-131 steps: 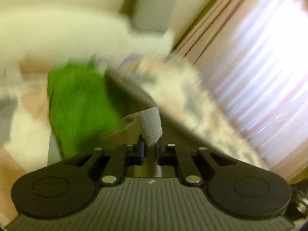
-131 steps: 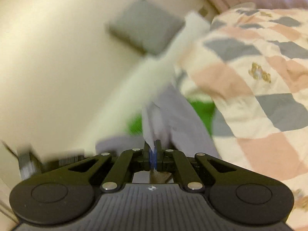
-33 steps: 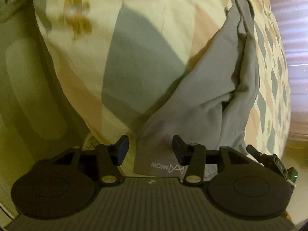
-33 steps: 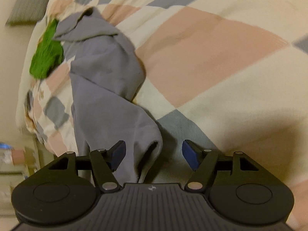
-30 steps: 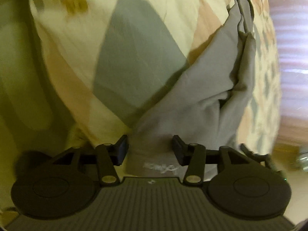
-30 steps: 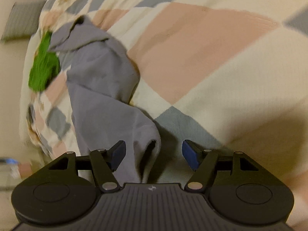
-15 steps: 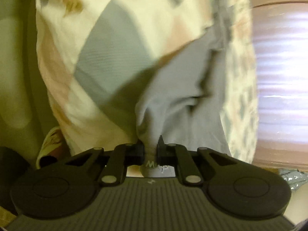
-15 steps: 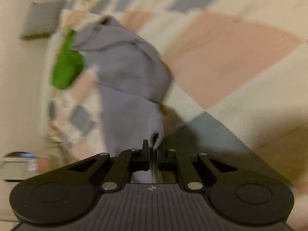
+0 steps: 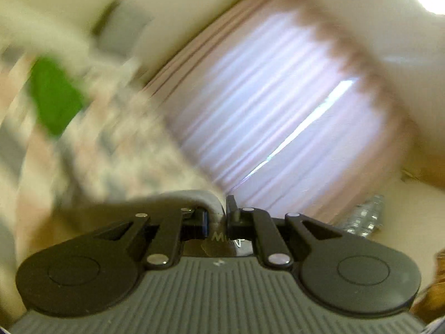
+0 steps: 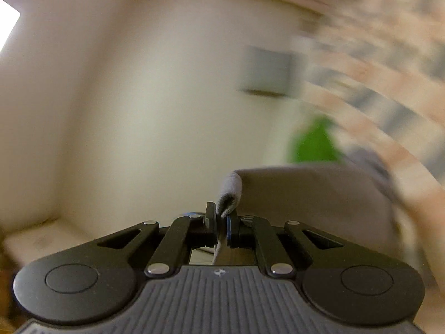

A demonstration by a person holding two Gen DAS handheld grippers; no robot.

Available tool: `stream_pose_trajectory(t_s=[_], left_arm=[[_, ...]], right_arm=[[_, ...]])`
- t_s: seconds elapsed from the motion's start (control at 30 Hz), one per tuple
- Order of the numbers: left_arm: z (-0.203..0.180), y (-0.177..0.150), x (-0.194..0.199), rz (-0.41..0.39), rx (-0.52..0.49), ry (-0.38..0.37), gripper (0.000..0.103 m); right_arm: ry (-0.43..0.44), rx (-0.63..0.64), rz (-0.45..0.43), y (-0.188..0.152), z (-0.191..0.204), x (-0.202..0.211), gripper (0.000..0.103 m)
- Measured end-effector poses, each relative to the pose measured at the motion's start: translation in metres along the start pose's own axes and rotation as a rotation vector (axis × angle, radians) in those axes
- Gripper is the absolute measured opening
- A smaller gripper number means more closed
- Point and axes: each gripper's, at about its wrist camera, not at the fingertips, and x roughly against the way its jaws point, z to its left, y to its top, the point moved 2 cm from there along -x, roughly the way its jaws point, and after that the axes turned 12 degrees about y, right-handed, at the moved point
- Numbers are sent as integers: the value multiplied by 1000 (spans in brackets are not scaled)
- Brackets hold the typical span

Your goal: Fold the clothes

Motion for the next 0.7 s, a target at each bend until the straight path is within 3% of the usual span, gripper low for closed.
stream_pose_trajectory(t_s=[0.07, 0.13, 0.2, 0.23, 0.3, 0.4, 0.5, 0.53, 0.6, 0.7], left_arm=[[-28, 20, 13, -57, -48, -39, 9], [-42, 32, 16, -87, -61, -45, 9], [-39, 41, 10, -83, -41, -21, 9], [-28, 44, -1, -58, -6, 9, 9], [7, 53, -34, 33, 99, 86, 9], [76, 68, -97, 158, 214, 269, 9], [103, 115, -136, 152, 208, 394, 9], [108, 133, -147, 138, 197, 428, 9], [80, 190, -140, 22, 97, 439, 9], [11, 265, -110, -203, -72, 434, 9]], right_arm=[[126, 125, 28, 24, 50, -11, 7], [195, 209, 40, 40, 79, -24, 7], [204, 237, 44, 57, 88, -44, 7], [171, 238, 45, 65, 83, -56, 7], [17, 165, 46, 82, 50, -90, 7], [-267, -45, 80, 107, -42, -153, 7], [-461, -121, 125, 124, -117, -224, 7], [-477, -112, 134, 132, -128, -250, 7], [-435, -3, 140, 154, -116, -305, 7], [-211, 224, 97, 188, -40, -370, 7]])
